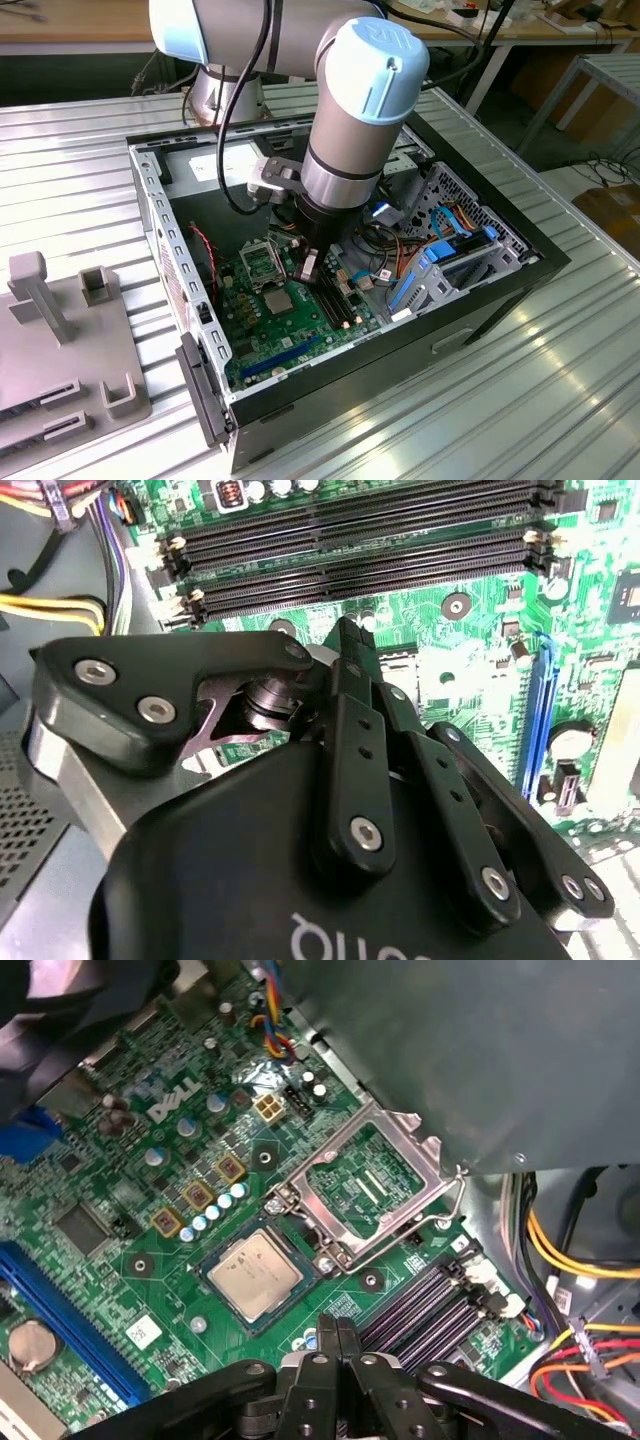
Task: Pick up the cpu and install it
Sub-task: 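Close the cpu cover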
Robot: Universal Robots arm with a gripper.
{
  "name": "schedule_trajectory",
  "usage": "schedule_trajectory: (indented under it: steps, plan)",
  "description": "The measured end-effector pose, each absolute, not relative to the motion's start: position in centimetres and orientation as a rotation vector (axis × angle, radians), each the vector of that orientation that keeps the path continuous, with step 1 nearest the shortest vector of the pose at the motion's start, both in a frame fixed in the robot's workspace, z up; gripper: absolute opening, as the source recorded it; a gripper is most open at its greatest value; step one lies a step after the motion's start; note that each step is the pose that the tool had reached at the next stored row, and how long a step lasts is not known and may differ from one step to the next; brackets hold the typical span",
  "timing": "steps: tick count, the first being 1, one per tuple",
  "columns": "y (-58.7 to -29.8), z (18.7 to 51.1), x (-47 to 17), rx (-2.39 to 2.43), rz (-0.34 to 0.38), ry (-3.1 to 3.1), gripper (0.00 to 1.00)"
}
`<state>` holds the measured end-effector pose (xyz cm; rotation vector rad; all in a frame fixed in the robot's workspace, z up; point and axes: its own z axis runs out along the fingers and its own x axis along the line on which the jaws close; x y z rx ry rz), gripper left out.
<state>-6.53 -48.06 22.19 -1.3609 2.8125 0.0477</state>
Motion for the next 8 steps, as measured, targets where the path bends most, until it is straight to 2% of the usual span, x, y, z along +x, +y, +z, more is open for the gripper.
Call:
schedule_trajectory:
  steps: [8]
  plan:
    - [-48.06, 22.18, -6.52, -1.442, 0.053, 2.771, 0.11]
